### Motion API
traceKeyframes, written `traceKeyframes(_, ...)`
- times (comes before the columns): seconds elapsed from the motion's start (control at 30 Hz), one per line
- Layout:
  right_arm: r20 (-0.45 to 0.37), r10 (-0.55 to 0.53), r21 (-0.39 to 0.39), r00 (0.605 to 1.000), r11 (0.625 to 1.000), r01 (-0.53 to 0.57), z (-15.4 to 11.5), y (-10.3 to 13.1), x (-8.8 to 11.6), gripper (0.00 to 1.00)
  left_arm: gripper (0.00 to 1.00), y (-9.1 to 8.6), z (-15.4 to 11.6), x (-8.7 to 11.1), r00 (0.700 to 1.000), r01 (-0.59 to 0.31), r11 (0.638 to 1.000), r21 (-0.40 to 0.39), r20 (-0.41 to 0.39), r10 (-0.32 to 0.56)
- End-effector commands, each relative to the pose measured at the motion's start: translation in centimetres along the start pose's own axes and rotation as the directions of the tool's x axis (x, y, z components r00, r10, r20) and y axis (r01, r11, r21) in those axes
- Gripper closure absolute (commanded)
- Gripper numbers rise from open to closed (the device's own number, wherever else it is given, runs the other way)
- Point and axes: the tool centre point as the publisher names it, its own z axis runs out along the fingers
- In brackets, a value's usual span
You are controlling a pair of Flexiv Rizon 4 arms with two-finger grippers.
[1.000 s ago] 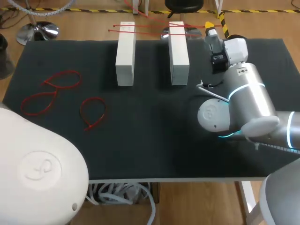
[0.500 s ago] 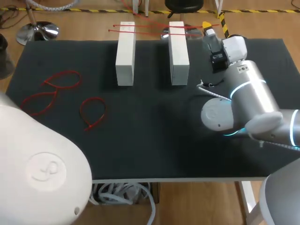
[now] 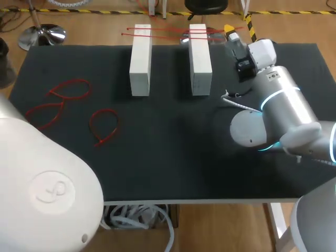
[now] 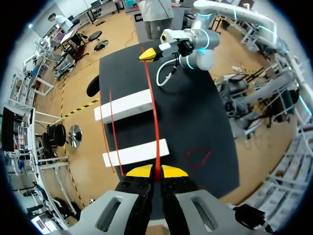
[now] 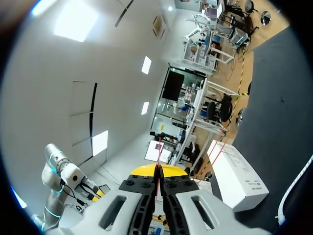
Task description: Grab the tape and strap the tape.
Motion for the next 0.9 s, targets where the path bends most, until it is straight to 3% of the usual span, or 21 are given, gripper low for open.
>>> traceKeyframes(0.03, -0.004, -0.009, 0.018, 1.0, 1.0, 0.009, 0.09, 0.34, 0.14, 1.0, 1.0, -0.63, -0.25, -0.27, 1.0, -0.006, 1.0, -0.022, -0.018, 0.005)
traceKeyframes(0.6, 0.019, -0.132, 0.057, 0.991, 0.99, 0.13, -0.18, 0.59, 0.29, 1.0, 1.0, -0.96, 0.03, -0.28, 0.998, 0.007, 1.0, -0.007, -0.056, -0.007)
traceKeyframes(0.9, 0.046, -0.251, 0.137, 0.967, 0.96, 0.243, 0.11, 0.24, 0.29, 1.0, 1.0, -0.81, 0.37, -0.42, 0.998, 0.012, 1.0, 0.019, -0.064, -0.011)
